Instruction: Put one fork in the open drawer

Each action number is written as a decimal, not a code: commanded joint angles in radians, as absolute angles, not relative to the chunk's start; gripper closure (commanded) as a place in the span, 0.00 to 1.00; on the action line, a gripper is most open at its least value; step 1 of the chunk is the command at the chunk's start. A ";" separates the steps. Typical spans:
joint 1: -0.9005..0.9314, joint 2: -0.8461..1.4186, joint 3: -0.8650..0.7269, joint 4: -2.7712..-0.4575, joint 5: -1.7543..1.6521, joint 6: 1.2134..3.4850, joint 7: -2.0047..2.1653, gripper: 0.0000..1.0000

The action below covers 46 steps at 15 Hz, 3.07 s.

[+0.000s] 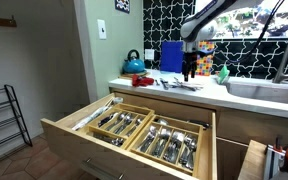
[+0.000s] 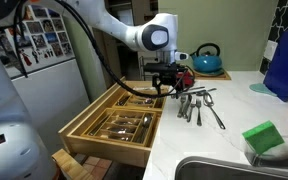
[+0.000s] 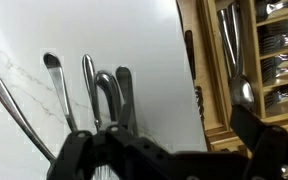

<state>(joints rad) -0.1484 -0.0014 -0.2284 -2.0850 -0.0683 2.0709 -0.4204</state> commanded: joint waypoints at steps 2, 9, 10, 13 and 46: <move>-0.185 0.137 -0.217 -1.992 -0.031 2.073 -0.487 0.00; -0.213 0.237 -0.186 -1.895 -0.044 2.063 -0.516 0.01; -0.214 0.247 -0.181 -1.887 -0.047 2.065 -0.518 0.05; -0.217 0.275 -0.171 -1.861 -0.055 2.067 -0.513 0.21; -0.213 0.165 -0.142 -1.931 -0.100 2.060 -0.497 0.93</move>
<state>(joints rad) -0.2170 0.2775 -0.1488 -1.8266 -0.0672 2.0763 -0.5110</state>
